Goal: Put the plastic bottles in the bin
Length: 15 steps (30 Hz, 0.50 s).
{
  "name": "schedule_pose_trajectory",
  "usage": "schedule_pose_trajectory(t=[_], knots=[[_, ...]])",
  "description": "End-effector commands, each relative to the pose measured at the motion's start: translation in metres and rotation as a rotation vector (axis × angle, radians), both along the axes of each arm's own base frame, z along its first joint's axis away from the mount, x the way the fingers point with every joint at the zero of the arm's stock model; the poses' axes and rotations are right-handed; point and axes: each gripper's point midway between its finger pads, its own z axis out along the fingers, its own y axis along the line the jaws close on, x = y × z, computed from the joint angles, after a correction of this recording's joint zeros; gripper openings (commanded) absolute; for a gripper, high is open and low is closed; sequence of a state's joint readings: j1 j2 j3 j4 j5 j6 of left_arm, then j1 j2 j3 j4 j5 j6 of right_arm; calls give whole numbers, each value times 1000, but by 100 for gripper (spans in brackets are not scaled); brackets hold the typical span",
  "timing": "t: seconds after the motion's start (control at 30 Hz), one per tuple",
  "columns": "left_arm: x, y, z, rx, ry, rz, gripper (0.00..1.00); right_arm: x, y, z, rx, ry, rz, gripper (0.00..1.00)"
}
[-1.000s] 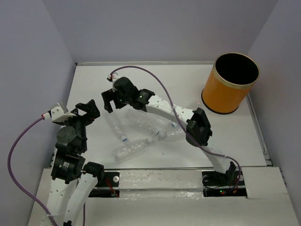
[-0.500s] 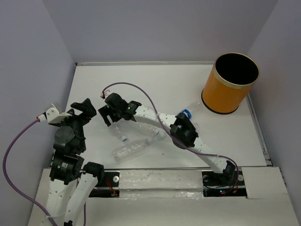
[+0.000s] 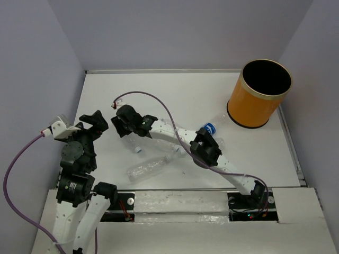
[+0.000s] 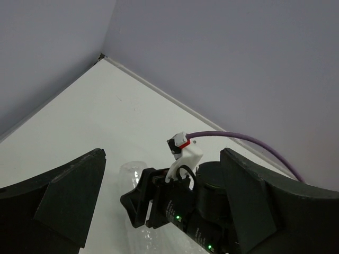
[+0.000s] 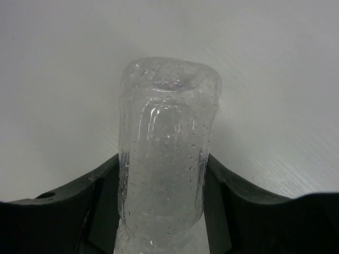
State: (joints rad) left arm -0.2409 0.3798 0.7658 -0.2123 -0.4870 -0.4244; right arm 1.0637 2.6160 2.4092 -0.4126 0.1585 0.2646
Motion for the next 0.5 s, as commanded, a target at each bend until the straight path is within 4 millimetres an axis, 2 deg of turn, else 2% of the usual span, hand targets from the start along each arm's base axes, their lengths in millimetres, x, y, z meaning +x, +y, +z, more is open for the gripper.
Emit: schedule_pose_trajectory(t=[0.0,0.03,0.1,0.13,0.17,0.2,0.23,0.33,0.37,0.43,0.47], knots=[[2,4,13,-11,-51,23,99,23,-7,203,323,-305,-101,35],[2,4,13,-11,-51,21,99,25,-15,220,336,-339,-123,35],[3,1,13,-10,-51,4,99,41,-46,252,336,-422,-188,34],[4,-1,12,-12,-52,-2,99,45,-74,302,400,-492,-254,33],[6,-4,11,-10,-48,-20,99,64,-102,293,341,-518,-300,33],[6,-6,10,-13,-48,-31,99,74,-127,307,342,-549,-353,33],[7,-11,8,-14,-44,-54,99,91,-176,326,316,-588,-426,32],[8,-19,6,-25,-45,-95,99,114,-265,365,337,-662,-576,31],[10,-27,4,-40,-45,-136,99,122,-327,387,341,-704,-673,31],[14,-39,-1,-56,-33,-189,99,125,-389,407,353,-741,-765,30],[16,-46,-5,-69,-31,-220,99,112,-423,432,407,-772,-814,30]])
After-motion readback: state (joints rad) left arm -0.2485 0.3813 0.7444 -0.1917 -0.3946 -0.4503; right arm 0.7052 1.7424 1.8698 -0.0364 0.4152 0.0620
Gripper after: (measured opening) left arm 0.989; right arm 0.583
